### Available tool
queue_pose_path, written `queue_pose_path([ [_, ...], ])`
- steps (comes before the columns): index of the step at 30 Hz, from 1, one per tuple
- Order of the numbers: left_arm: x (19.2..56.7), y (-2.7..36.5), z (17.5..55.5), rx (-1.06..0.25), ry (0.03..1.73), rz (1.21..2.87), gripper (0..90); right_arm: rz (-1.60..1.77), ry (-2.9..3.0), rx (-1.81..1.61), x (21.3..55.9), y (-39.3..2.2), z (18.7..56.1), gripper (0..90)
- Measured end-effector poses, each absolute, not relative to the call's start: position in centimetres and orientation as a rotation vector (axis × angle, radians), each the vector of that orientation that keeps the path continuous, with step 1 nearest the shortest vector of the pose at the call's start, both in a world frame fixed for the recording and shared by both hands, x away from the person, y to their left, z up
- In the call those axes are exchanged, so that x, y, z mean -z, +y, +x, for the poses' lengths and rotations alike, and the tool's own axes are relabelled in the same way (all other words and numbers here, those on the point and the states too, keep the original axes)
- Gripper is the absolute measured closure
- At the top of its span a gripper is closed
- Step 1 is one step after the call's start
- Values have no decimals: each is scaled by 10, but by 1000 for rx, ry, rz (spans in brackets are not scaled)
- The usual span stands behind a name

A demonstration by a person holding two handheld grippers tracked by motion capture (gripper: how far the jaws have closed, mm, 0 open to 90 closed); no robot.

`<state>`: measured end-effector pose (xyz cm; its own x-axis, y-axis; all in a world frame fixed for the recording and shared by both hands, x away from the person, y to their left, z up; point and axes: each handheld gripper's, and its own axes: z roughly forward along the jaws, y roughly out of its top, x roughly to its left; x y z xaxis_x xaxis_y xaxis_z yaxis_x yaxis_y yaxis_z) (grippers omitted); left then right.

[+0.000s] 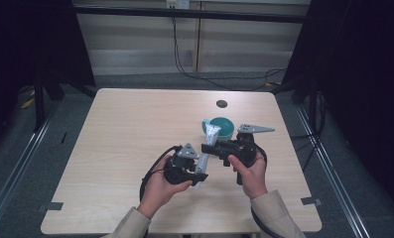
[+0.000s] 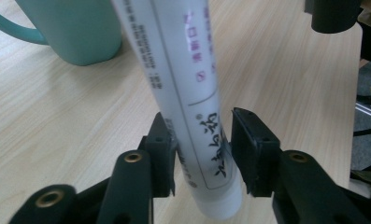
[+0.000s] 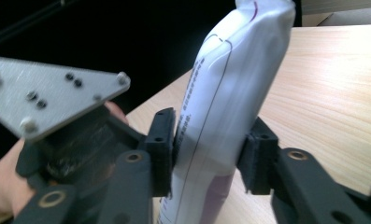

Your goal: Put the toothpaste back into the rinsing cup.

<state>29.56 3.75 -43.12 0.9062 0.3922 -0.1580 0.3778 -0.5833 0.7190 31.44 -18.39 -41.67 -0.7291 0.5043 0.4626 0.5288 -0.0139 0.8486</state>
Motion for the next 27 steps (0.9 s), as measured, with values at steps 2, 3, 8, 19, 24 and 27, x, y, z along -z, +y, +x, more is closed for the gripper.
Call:
queue_pose_path([
  [2, 434, 35, 296, -19, 555, 2253, 592, -1144, -2202, 1901, 417, -182, 315, 678],
  [3, 435, 35, 296, -16, 561, 2250, 581, -1146, -2209, 1902, 417, -182, 315, 720],
  [8, 435, 35, 297, -11, 553, 2228, 556, -1147, -2224, 1912, 415, -182, 316, 746],
  [19, 437, 38, 299, -60, 546, 2238, 324, -1135, -2224, 1962, 404, -192, 316, 758],
  [24, 443, 46, 302, -86, 563, 2258, 285, -1145, -2261, 1964, 397, -201, 316, 759],
  [27, 448, 50, 304, -111, 569, 2282, 258, -1151, -2275, 1957, 395, -205, 316, 759],
])
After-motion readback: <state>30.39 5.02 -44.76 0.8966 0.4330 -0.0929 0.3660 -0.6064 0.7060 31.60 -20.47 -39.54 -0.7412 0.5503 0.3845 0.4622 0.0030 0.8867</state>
